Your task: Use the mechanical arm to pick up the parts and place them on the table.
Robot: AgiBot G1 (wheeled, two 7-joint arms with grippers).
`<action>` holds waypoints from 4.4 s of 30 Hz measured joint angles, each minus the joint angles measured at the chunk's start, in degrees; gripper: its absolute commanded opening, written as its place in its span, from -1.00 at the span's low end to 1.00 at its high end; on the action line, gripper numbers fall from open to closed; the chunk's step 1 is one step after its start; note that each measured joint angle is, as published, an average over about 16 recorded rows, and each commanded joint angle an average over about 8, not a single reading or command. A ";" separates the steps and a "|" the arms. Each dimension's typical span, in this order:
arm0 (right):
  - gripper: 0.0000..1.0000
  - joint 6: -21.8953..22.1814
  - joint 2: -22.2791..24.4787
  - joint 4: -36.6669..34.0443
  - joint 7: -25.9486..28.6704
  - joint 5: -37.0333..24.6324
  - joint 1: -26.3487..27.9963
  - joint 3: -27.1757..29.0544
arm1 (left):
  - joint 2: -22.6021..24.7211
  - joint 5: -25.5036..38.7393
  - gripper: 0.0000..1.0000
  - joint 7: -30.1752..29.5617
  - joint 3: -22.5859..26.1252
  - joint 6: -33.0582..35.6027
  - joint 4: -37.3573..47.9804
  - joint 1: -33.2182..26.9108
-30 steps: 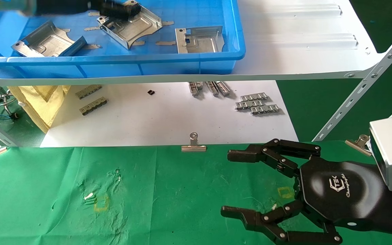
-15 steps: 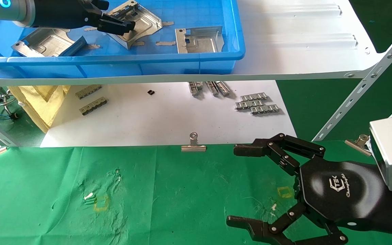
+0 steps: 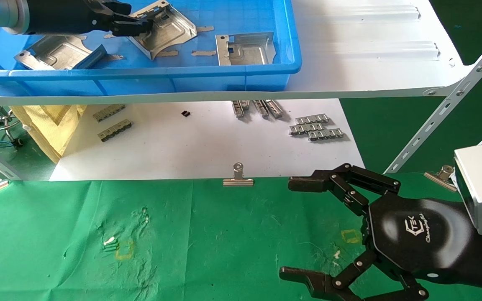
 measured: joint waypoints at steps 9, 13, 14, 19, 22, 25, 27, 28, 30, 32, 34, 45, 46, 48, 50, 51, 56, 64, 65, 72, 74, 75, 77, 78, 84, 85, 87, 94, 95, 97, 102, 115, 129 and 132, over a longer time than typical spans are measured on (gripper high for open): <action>1.00 0.00 0.00 0.00 0.00 0.01 0.00 -0.01 | -0.12 -0.60 -1.00 0.50 -0.42 -1.83 -0.24 0.10; 1.00 0.01 0.01 0.00 -0.01 0.01 0.00 -0.01 | -0.40 -1.33 -1.00 0.98 -0.94 -2.03 -0.55 0.04; 1.00 0.01 0.01 0.00 -0.01 0.01 0.00 -0.01 | -0.51 -1.59 -1.00 1.16 -1.12 -1.94 -0.67 0.02; 1.00 0.01 0.01 0.00 -0.01 0.01 0.00 -0.02 | -1.51 -3.28 -1.00 2.81 -2.27 -0.08 -1.58 -0.14; 1.00 0.01 0.01 0.00 -0.01 0.02 0.01 -0.02 | -2.49 -4.57 -1.00 4.50 -3.12 2.65 -2.39 -0.21; 1.00 0.01 0.01 0.00 -0.01 0.02 0.01 -0.03 | -3.75 -5.99 -1.00 6.79 -4.02 6.83 -3.37 -0.23; 1.00 0.01 0.01 0.00 -0.01 0.02 0.01 -0.03 | -4.73 -6.99 -1.00 8.59 -4.62 10.43 -4.04 -0.16; 1.00 0.01 0.01 0.00 -0.01 0.02 0.01 -0.03 | -5.25 -7.48 -1.00 9.54 -4.91 12.44 -4.36 -0.11; 1.00 0.01 0.01 0.00 -0.02 0.02 0.01 -0.03 | -6.34 -8.50 -1.00 11.59 -5.49 16.83 -5.00 0.07; 1.00 0.01 0.01 0.00 -0.02 0.02 0.01 -0.03 | -7.46 -9.55 -1.00 13.77 -6.07 21.35 -5.64 0.35; 1.00 0.01 0.01 0.00 -0.02 0.02 0.01 -0.04 | -8.57 -10.66 -1.00 16.09 -6.59 25.62 -6.46 0.81; 1.00 0.02 0.02 0.00 -0.02 0.03 0.01 -0.05 | -16.93 -20.88 -1.00 27.05 -4.67 39.00 -21.48 8.91; 1.00 0.02 0.02 0.00 -0.02 0.03 0.01 -0.05 | -18.09 -22.28 -1.00 27.68 -3.91 39.18 -23.78 10.02; 1.00 0.02 0.02 0.00 -0.03 0.03 0.01 -0.05 | -20.54 -25.08 -1.00 28.83 -2.08 39.29 -28.49 12.23; 1.00 0.02 0.02 0.00 -0.03 0.04 0.01 -0.05 | -23.09 -27.67 -1.00 29.82 0.11 39.26 -33.01 14.35; 1.00 0.02 0.02 0.00 -0.03 0.04 0.01 -0.05 | -24.38 -28.82 -1.00 30.31 1.34 39.21 -35.11 15.39; 1.00 0.02 0.02 0.00 -0.03 0.04 0.01 -0.06 | -29.87 -32.25 -1.00 32.91 7.95 38.69 -41.93 19.63; 1.00 0.03 0.03 0.00 -0.03 0.05 0.02 -0.07 | -31.70 -28.52 -1.00 39.99 17.12 37.50 -38.50 23.17; 1.00 0.03 0.03 0.00 -0.03 0.05 0.02 -0.07 | -31.37 -27.75 -1.00 41.07 17.99 37.40 -37.35 23.53; 1.00 0.03 0.03 0.00 -0.04 0.05 0.02 -0.08 | -27.76 -24.60 -0.94 48.07 21.60 36.96 -28.28 25.15; 1.00 0.03 0.03 0.00 -0.04 0.05 0.02 -0.08 | -26.67 -24.32 -0.75 49.77 22.07 36.88 -25.74 25.33; 1.00 0.03 0.03 0.00 -0.04 0.05 0.02 -0.08 | -26.15 -24.24 -0.55 50.56 22.26 36.84 -24.53 25.37; 1.00 0.03 0.03 0.00 -0.04 0.05 0.02 -0.08 | -25.18 -24.20 -0.05 52.05 22.56 36.79 -22.16 25.37; 1.00 0.03 0.03 0.00 -0.04 0.06 0.02 -0.08 | -24.72 -24.24 0.20 52.69 22.65 36.73 -20.97 25.34; 1.00 0.04 0.03 0.00 -0.04 0.06 0.02 -0.09 | -22.45 -24.11 1.00 55.82 23.14 36.04 -14.44 24.56; 1.00 0.04 0.03 0.00 -0.04 0.06 0.02 -0.09 | -22.18 -24.01 1.00 56.25 23.22 35.98 -13.51 24.39; 1.00 0.04 0.04 0.00 -0.05 0.06 0.02 -0.09 | -21.72 -23.81 1.00 56.99 23.37 35.95 -11.80 23.99; 1.00 0.04 0.04 0.00 -0.05 0.07 0.02 -0.10 | -20.96 -23.84 1.00 57.95 23.43 36.35 -7.36 22.61; 1.00 0.04 0.04 0.00 -0.05 0.07 0.02 -0.10 | -20.96 -23.98 1.00 57.83 23.37 36.52 -6.96 22.47; 1.00 0.04 0.04 0.00 -0.05 0.07 0.03 -0.10 | -21.06 -24.57 1.00 57.17 23.11 36.99 -6.39 22.36; 1.00 0.04 0.04 0.00 -0.05 0.07 0.03 -0.11 | -21.90 -27.67 1.00 53.14 21.92 38.07 -6.81 23.21; 1.00 0.06 0.05 -0.01 -0.06 0.08 0.02 -0.11 | -24.49 -37.43 1.00 41.35 18.90 39.36 -12.87 28.63; 1.00 0.06 0.05 -0.03 -0.07 0.09 0.02 -0.12 | -25.46 -38.28 1.00 37.52 15.47 38.77 -18.21 31.57; 1.00 0.06 0.06 -0.03 -0.07 0.09 0.02 -0.12 | -25.97 -38.78 1.00 35.49 13.72 38.49 -20.95 33.10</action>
